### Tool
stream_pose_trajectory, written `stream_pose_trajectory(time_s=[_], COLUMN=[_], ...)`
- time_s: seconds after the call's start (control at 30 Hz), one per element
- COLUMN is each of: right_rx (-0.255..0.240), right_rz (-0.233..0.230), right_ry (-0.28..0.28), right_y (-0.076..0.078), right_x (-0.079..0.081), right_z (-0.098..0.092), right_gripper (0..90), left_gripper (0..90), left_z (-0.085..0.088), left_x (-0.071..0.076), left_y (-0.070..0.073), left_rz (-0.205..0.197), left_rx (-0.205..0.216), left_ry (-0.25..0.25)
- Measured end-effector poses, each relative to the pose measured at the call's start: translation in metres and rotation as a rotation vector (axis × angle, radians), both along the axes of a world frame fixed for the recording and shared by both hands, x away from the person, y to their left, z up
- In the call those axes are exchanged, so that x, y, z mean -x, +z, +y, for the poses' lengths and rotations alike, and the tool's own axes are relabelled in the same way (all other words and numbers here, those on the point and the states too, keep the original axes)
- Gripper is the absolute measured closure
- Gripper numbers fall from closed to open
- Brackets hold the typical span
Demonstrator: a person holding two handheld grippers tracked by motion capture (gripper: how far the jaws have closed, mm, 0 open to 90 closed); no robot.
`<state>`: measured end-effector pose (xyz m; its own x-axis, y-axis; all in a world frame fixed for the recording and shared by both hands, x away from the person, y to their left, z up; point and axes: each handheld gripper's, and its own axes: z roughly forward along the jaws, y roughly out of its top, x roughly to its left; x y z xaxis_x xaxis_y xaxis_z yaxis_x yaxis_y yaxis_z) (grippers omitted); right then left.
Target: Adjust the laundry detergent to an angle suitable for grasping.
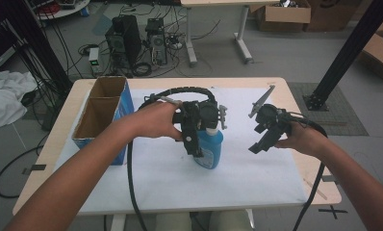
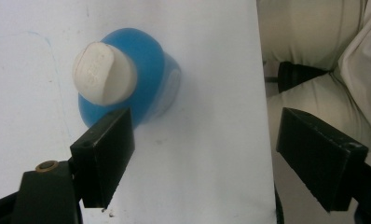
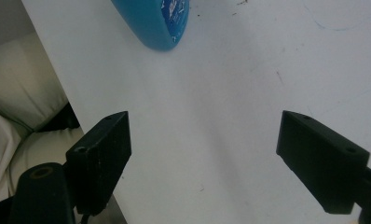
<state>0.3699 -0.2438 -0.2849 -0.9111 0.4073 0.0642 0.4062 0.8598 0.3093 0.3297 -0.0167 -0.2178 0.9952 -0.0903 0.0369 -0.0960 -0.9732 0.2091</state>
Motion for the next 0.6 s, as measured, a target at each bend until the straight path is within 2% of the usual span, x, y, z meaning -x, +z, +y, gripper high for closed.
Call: stream_pose_trajectory(time_s=[0.6], right_rx=[-0.002], right_rz=[-0.011], right_ry=[-0.001], right_y=[0.0032], right_x=[0.0029], right_z=[0.0037], right_gripper=[17.3], left_gripper=[19.9], left_z=[0.0052], left_x=[-0.0007], left_y=[0.001], left_rz=[-0.006], left_rx=[0.003], left_ry=[0.012])
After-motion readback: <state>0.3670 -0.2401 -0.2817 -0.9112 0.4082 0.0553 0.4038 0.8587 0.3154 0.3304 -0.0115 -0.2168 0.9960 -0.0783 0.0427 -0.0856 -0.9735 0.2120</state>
